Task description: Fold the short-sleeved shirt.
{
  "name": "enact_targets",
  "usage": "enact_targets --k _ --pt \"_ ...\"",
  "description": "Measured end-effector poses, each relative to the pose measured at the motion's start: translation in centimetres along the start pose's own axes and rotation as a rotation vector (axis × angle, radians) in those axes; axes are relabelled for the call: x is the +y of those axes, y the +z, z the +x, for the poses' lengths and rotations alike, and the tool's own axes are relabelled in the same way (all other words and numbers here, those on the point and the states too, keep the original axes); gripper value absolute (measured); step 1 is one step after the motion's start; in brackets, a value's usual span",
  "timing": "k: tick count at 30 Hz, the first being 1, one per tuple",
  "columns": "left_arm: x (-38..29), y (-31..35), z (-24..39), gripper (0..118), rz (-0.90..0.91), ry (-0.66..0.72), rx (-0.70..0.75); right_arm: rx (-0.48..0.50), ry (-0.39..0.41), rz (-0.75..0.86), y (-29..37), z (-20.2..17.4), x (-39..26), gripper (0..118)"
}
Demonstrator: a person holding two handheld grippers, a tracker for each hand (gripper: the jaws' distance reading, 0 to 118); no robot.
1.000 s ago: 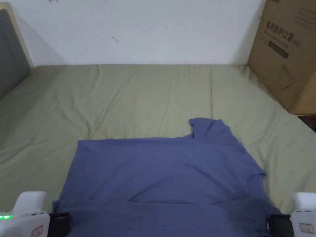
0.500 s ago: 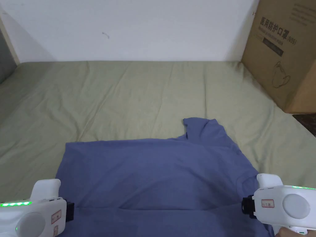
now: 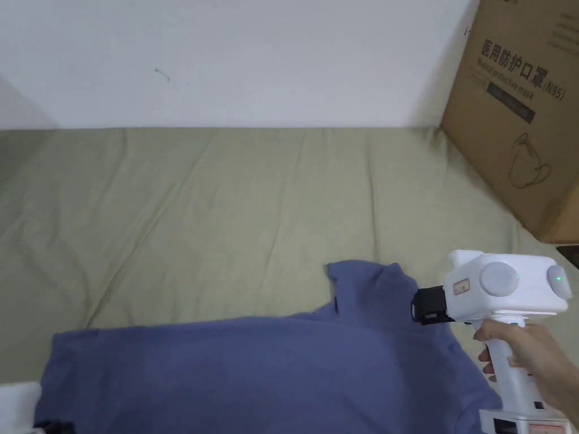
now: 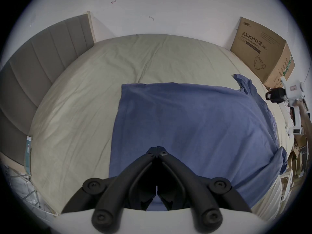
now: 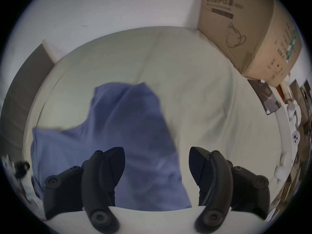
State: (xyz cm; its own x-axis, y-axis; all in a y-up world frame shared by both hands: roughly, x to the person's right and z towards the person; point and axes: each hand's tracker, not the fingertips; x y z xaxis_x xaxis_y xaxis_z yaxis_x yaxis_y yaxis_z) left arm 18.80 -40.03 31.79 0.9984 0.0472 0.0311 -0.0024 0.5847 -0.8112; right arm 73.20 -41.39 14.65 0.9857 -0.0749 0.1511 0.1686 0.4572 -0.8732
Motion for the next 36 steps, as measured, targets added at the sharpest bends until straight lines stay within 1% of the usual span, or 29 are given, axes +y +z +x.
enact_targets --k 2,3,5,6,7,9,10,11,12,13,16,19,20,21,22,23,24,25,26,30,31,33,34,35,36 --pt "0.0 -1.0 -0.1 0 -0.010 0.002 0.001 0.015 -0.048 -0.054 -2.5 0.8 0.7 83" --pt "-0.1 -1.4 -0.1 0 -0.020 0.000 0.008 0.005 -0.036 -0.068 -3.5 0.9 0.7 83" --pt "0.0 -2.0 -0.3 0 -0.038 -0.005 0.016 -0.028 -0.002 -0.099 -5.2 0.6 0.5 82" --pt "-0.1 -2.2 -0.4 0 -0.044 -0.004 0.021 -0.015 0.025 -0.091 -5.4 0.4 0.2 81" --pt "-0.1 -2.4 -0.5 0 -0.048 -0.002 0.022 -0.028 0.044 -0.080 -4.9 0.2 0.3 74" --pt "0.0 -2.4 -0.5 0 -0.051 0.004 0.019 -0.007 0.096 -0.091 -4.3 0.1 0.9 68" --pt "0.0 -2.4 -0.5 0 -0.052 0.004 0.015 -0.015 0.119 -0.096 -3.8 0.2 0.9 64" --pt "0.1 -2.4 -0.5 0 -0.052 0.005 0.014 -0.026 0.143 -0.087 -3.5 0.1 1.0 49" --pt "0.2 -2.4 -0.5 0 -0.052 0.005 0.017 -0.047 0.153 -0.070 -3.2 0.1 1.0 27" --pt "0.4 -2.4 -0.5 0 -0.051 0.003 0.017 -0.033 0.144 -0.069 -3.0 0.0 1.0 0" --pt "1.2 -2.5 -0.6 0 -0.045 0.003 0.015 -0.038 0.124 -0.065 -2.6 -0.4 0.7 0" --pt "3.3 -3.2 -1.1 0 -0.040 -0.016 0.023 -0.035 0.072 -0.062 -3.0 -0.1 0.6 0" --pt "4.1 -3.6 -1.4 8 -0.034 -0.018 0.040 -0.034 0.063 -0.063 -3.0 -0.1 0.6 0" --pt "5.1 -4.2 -1.9 26 -0.036 -0.016 0.048 -0.035 0.064 -0.063 -3.0 -0.1 0.7 0" --pt "6.4 -5.2 -2.6 65 -0.040 -0.009 0.050 -0.037 0.069 -0.063 -2.7 -0.3 0.5 0" --pt "7.7 -6.4 -3.3 96 -0.067 0.011 0.052 -0.039 0.075 -0.064 -2.6 -0.5 0.5 0" --pt "8.4 -7.3 -3.9 113 -0.093 0.036 0.058 -0.041 0.077 -0.065 -2.6 -0.5 0.5 0" --pt "9.3 -8.2 -4.5 115 -0.082 0.061 0.039 -0.041 0.077 -0.064 -2.5 -0.5 0.5 0" --pt "10.3 -8.9 -4.9 112 -0.072 0.061 0.032 -0.041 0.074 -0.065 -2.4 -0.6 0.4 0" --pt "12.8 -12.0 -5.5 111 -0.081 0.078 0.084 -0.042 0.068 -0.071 -2.6 -0.8 0.3 0" --pt "13.3 -12.7 -5.8 106 -0.072 0.081 0.091 -0.043 0.070 -0.072 -2.5 -0.9 0.2 0" --pt "13.7 -13.8 -6.1 84 -0.091 0.106 0.072 -0.046 0.074 -0.074 -2.5 -1.1 0.2 0" --pt "13.9 -14.7 -6.3 84 -0.146 0.108 0.051 -0.047 0.076 -0.077 -2.7 -0.9 0.4 0" --pt "13.9 -15.2 -6.3 83 -0.180 0.097 0.082 -0.048 0.078 -0.077 -2.6 -1.0 0.4 0" --pt "13.8 -14.8 -5.7 78 -0.148 0.094 0.067 -0.048 0.077 -0.077 -2.5 -1.1 0.3 0"
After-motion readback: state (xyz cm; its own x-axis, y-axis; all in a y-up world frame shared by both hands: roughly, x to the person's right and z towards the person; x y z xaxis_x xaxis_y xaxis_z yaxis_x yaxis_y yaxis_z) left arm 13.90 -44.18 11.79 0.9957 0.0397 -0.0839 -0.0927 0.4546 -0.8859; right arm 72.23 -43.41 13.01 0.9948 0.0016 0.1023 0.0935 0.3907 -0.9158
